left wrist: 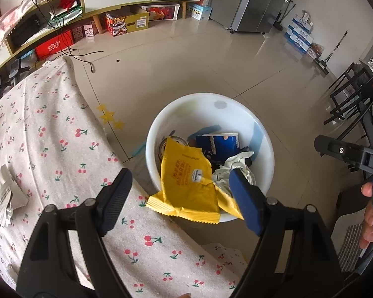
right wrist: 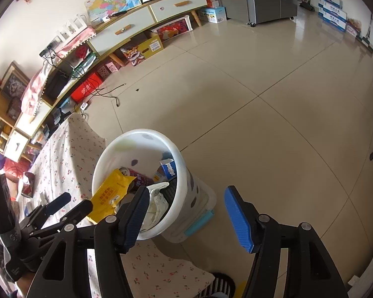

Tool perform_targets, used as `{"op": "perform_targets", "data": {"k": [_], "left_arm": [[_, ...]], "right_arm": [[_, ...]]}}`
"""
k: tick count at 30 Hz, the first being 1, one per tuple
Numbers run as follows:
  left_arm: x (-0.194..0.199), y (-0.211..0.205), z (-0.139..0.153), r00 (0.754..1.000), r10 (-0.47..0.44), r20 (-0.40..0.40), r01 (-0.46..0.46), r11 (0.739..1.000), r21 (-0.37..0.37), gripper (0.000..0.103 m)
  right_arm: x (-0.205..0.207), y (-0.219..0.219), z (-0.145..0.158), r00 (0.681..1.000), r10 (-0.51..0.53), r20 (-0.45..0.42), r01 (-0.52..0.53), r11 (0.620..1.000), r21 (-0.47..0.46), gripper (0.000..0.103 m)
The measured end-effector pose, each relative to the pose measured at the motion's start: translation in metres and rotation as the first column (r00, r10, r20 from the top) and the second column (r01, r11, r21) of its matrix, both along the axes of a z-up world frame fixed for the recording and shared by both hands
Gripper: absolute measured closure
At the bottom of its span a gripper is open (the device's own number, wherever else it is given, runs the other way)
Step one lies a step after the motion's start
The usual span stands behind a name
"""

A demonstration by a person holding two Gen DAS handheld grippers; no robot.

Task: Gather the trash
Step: 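Lower the left tool into the bin and open it to drop the packet, then bring both tools back over the table toward the white tissue ball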

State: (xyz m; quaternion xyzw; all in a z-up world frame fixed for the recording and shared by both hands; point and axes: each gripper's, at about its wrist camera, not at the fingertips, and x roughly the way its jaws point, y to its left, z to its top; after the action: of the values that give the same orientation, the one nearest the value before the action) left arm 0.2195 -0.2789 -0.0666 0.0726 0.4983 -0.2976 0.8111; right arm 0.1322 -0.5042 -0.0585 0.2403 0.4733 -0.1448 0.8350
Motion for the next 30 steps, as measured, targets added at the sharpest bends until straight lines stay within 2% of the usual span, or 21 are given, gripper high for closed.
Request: {"op": "perform_targets", "data": {"k": [10, 15, 19, 24, 30], "left_arm": [[-0.014, 0.058, 0.010, 0.994, 0.108, 0.012, -0.108, 0.994, 0.003, 0.018], [-0.018, 0.095, 0.010, 0.985, 0.175, 0.011, -0.175, 0.984, 0.038, 0.017], [-0.021, 0.128, 0.013, 0.974, 0.225, 0.011, -0.225, 0.974, 0.032, 0.016], [-0.028, 0.161, 0.014, 0.965, 0.260, 0.032, -0.261, 0.964, 0.051, 0.010], [-0.032, 0.200, 0.011, 0.955, 0.295, 0.037, -0.297, 0.951, 0.087, 0.008]], "right_arm": [[-0.007, 0.021, 0.016, 0.999, 0.034, 0.029, -0.034, 0.999, -0.024, 0.033], [-0.004, 0.038, 0.024, 0.997, 0.063, 0.046, -0.062, 0.997, -0.036, 0.030], [0.000, 0.057, 0.028, 0.995, 0.095, 0.042, -0.092, 0.994, -0.060, 0.026], [0.006, 0.088, 0.031, 0.987, 0.159, 0.015, -0.156, 0.982, -0.103, 0.019], [0.014, 0.128, 0.031, 0.970, 0.241, 0.003, -0.240, 0.965, -0.107, 0.017]]}}
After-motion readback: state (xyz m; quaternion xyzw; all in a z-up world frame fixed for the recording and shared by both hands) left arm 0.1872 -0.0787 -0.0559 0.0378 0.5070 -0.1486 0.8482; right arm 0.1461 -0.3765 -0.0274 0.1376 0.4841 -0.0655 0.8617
